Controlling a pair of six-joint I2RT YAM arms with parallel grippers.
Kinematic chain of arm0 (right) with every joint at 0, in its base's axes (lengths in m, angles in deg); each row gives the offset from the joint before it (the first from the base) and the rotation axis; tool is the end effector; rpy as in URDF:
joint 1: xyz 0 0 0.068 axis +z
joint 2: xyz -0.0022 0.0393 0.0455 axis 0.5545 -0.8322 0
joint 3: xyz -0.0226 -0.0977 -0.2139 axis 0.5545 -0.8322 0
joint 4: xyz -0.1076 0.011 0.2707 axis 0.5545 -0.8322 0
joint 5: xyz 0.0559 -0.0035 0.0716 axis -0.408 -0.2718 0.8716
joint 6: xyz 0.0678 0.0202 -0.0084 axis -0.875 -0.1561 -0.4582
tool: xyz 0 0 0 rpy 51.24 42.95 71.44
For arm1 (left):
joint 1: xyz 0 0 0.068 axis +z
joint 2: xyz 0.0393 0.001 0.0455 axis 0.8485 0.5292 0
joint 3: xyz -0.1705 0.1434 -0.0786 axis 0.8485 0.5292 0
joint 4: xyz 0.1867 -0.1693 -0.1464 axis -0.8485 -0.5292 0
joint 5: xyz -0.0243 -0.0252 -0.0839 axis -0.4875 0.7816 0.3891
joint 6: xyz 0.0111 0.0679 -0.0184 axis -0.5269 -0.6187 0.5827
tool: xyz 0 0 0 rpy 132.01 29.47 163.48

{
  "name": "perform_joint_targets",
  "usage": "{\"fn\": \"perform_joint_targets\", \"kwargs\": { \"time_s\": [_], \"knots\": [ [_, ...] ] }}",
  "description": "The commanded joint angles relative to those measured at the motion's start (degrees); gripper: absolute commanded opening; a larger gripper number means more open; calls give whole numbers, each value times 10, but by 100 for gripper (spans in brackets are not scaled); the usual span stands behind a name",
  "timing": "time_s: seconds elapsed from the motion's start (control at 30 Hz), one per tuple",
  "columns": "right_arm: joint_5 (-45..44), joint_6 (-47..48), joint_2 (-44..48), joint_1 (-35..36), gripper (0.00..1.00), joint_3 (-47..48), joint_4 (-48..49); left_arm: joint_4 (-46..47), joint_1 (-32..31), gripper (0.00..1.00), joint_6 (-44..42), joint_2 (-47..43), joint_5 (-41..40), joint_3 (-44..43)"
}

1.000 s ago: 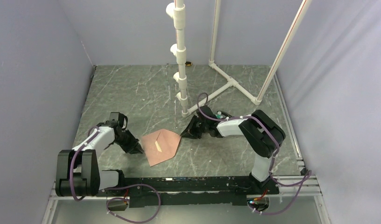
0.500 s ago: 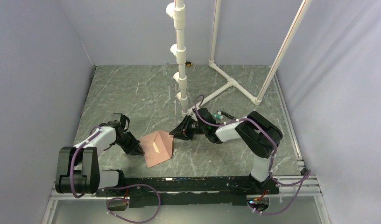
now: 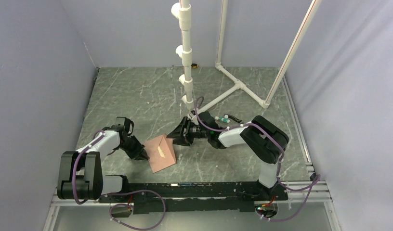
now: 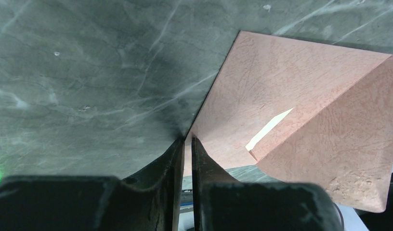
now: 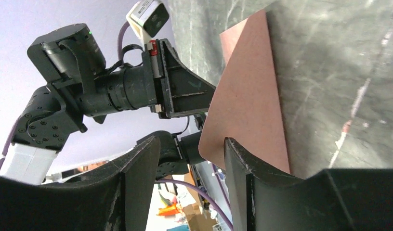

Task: Place the letter into the envelope and seal it

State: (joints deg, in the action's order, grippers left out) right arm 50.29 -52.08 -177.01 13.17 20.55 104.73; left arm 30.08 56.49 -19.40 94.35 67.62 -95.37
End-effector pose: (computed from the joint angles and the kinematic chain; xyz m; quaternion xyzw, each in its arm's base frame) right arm 0.2401 0.2984 0.0686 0.0987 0.8099 0.5762 0.0480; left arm 0.2207 -0.0231 0.0600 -0.3671 0.9159 -0.1623 0.0051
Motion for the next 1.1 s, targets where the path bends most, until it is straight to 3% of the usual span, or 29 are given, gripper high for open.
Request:
{"fn": "perform_joint_targets", "kwargs": {
  "time_s": [0.0, 0.07, 0.2, 0.3, 0.43, 0.63, 0.93, 1.07],
  "knots": [
    [15, -2, -21, 9, 52, 29, 45, 19, -3, 17, 5, 4, -10, 0],
    [14, -23, -35, 13, 44, 27, 70, 18, -3, 17, 4, 3, -9, 0],
    [3, -32, -55, 28, 41, 36, 60, 21, -2, 16, 3, 7, -9, 0],
    [-7, -43, -67, 36, 41, 33, 70, 27, -3, 16, 3, 14, -6, 2],
    [-3, -64, -94, 43, 46, 26, 169, 32, -3, 16, 4, 18, -2, 6],
    [-7, -64, -118, 52, 51, 37, 172, 31, -3, 16, 0, 18, -1, 6],
    [-11, -40, -124, 59, 56, 68, 107, 27, -3, 15, 2, 9, 2, 5],
    [-22, 14, -115, 60, 41, 93, -11, 17, -2, 15, -3, 1, 4, -13]
  ]
}}
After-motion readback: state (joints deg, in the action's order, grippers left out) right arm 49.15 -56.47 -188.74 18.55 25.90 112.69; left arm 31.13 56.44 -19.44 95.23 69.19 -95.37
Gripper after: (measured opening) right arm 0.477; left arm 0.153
